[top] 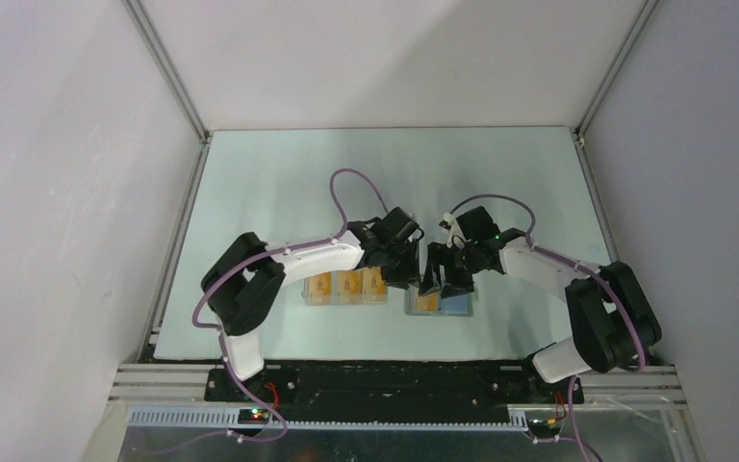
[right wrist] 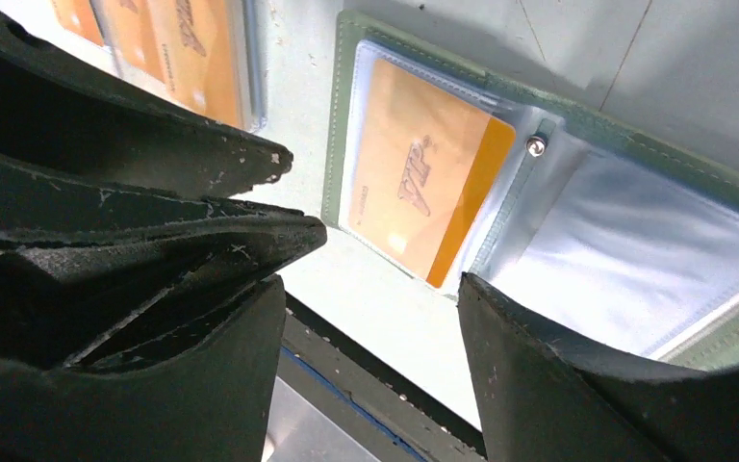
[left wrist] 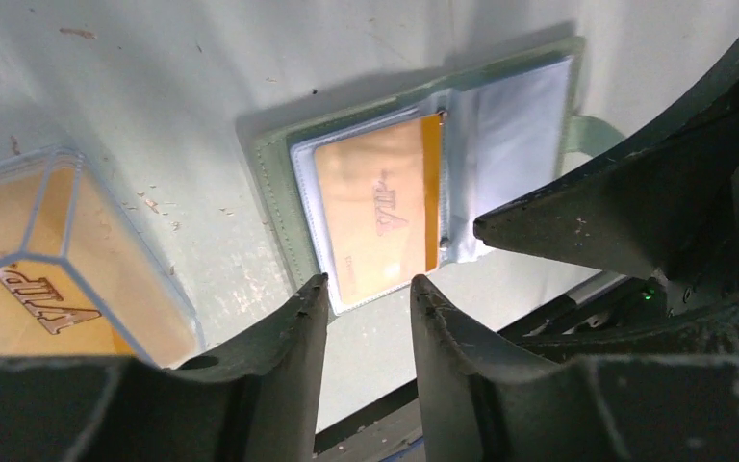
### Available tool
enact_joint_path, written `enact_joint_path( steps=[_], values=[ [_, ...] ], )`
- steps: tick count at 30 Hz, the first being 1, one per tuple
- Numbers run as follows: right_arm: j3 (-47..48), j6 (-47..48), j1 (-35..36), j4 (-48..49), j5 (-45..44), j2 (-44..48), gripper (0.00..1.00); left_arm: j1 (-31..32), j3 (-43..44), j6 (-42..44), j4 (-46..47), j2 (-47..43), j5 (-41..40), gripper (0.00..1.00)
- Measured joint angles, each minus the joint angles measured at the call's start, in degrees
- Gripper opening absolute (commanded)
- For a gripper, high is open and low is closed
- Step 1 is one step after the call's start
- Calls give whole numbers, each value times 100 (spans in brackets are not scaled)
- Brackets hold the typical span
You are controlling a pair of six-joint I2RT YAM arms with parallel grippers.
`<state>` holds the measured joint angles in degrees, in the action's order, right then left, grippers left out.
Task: Put the credit cards into the card holder
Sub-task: Insert the credit card into the card holder.
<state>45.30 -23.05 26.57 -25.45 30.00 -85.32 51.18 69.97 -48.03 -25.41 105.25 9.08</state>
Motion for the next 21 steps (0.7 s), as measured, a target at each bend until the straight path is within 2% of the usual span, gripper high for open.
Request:
enact_joint_path(
  steps=[2,6,9,10,11,13,15,21],
  values=[
    [76,46,0,-131,-79,146,69,-17,0,0,0,-109,-15,45],
    [173,85,-7,-227,-181,214,57,-90,-13,-52,15,-144,-9,45],
    [175,96,-24,-264,-216,186,41,-129,-22,-63,4,-140,11,42],
    [177,101,-33,-258,-219,151,38,-138,-22,-66,7,-133,15,41],
    [177,105,-33,-254,-216,103,30,-146,-22,-66,13,-118,26,40],
    [177,94,-42,-245,-214,-9,19,-149,-22,-96,46,-46,50,39],
    [177,79,-44,-192,-208,-160,12,-149,-22,-103,61,63,63,39],
    [177,63,-42,-37,-227,-588,0,-149,-15,-146,85,343,101,42]
  ],
)
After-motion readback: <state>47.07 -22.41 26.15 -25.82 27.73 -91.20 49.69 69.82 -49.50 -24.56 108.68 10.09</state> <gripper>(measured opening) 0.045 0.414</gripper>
